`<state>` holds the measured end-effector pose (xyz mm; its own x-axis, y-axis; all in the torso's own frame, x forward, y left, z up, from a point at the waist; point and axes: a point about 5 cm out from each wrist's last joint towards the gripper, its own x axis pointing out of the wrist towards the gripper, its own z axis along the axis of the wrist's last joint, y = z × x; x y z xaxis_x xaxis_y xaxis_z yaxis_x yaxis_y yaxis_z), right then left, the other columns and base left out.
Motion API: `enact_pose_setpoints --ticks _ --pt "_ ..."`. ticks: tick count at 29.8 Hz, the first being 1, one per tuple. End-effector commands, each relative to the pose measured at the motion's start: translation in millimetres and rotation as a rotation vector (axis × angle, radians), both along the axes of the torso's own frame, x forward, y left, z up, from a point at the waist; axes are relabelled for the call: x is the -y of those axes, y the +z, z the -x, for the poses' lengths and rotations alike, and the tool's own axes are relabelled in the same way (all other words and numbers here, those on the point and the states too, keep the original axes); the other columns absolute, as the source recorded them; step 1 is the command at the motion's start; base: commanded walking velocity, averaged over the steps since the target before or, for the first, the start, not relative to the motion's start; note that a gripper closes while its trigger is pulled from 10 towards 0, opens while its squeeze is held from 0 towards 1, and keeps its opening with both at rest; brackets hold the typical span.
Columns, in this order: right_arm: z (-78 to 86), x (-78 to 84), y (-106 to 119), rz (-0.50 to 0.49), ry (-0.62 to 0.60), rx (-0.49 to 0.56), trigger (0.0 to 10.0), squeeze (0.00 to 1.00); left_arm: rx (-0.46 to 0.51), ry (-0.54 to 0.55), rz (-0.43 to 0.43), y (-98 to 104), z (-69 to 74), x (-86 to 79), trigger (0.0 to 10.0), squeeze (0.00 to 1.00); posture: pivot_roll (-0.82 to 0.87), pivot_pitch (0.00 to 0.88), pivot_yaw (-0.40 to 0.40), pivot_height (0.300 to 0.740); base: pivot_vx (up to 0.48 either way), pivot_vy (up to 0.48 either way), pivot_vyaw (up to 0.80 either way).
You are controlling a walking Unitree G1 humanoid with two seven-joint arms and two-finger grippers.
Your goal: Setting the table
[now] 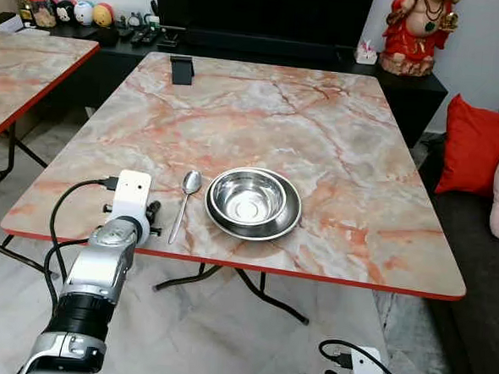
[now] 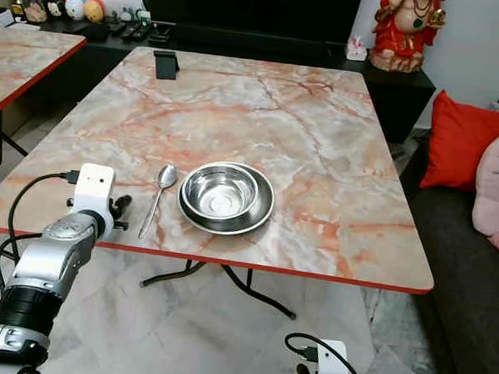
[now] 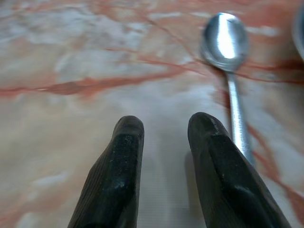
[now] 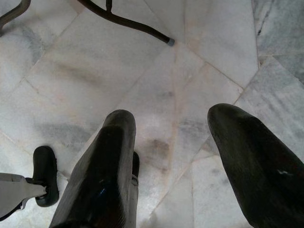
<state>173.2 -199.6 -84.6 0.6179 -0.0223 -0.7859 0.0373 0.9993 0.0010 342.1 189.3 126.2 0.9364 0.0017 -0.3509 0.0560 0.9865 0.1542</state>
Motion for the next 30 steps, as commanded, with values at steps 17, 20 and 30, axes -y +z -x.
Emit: enact_pose_setpoints --ticks 17,20,30 --pt "2.2 0.9 -1.1 -0.003 -0.007 -0.013 10.0 0.0 -0.048 -0.083 -0.004 -1.3 -0.3 7.5 10.0 0.0 0.02 0.0 -0.056 0.74 0.0 0.0 0.0" --pt "2.2 0.9 -1.1 -0.003 -0.007 -0.013 10.0 0.0 -0.053 -0.07 -0.01 -2.3 -0.8 7.1 10.0 0.0 0.02 0.0 -0.056 0.74 0.0 0.0 0.0" --pt "2.3 0.8 -1.1 -0.002 -0.006 -0.012 10.0 0.0 -0.085 -0.059 -0.043 -7.6 0.7 5.5 10.0 0.0 0.02 0.0 -0.056 0.74 0.0 0.0 0.0"
